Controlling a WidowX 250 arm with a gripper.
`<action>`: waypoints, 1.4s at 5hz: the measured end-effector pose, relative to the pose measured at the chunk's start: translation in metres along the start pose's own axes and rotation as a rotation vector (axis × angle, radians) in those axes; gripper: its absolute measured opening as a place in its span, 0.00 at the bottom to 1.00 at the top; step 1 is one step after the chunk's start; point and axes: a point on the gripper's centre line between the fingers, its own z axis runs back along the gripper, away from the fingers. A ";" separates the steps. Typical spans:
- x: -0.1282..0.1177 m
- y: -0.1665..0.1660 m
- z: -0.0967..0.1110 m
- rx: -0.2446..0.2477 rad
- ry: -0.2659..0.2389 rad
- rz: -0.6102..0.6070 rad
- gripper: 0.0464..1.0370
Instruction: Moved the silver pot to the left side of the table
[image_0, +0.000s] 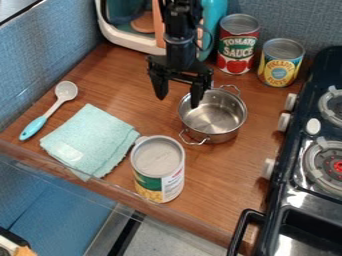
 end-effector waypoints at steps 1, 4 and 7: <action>0.002 -0.002 -0.010 -0.007 0.023 0.015 0.91; 0.003 -0.004 -0.013 -0.027 0.011 0.034 0.10; 0.018 0.033 0.033 -0.024 -0.053 0.052 0.02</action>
